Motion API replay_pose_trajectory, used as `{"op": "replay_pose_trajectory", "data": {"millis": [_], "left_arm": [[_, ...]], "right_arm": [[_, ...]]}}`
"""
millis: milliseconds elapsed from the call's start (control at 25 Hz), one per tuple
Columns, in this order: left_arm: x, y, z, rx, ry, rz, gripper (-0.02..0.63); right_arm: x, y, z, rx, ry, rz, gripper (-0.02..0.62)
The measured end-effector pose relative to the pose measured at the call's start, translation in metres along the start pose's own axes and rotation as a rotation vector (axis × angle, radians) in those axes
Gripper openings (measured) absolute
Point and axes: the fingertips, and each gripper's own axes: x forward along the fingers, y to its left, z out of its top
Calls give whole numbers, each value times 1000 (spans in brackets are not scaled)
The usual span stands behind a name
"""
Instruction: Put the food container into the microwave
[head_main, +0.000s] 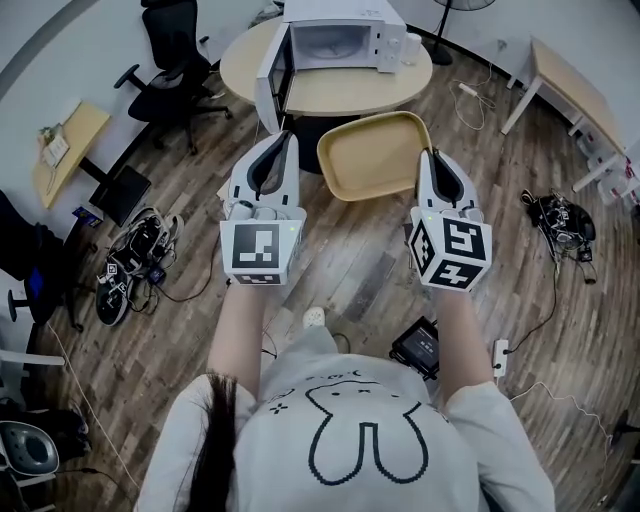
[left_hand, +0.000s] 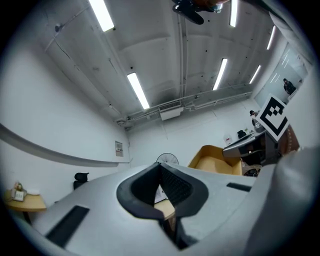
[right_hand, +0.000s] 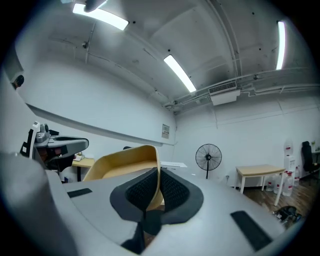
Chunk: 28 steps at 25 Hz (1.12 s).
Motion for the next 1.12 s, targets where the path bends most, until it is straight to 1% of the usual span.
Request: {"op": "replay_pose_trajectory", "data": {"millis": [320, 520, 760, 1120], "left_arm": [[72, 66, -24, -8, -13, -16, 8], [105, 102, -34, -12, -25, -31, 8], [117, 118, -48, -19, -23, -40, 8], [135, 124, -62, -34, -25, -42, 8]], "right_arm": [[95, 6, 6, 26, 16, -32, 37], [143, 15, 18, 25, 8, -46, 37], [168, 22, 20, 15, 6, -55, 37], [192, 20, 15, 21, 1, -56, 37]]}}
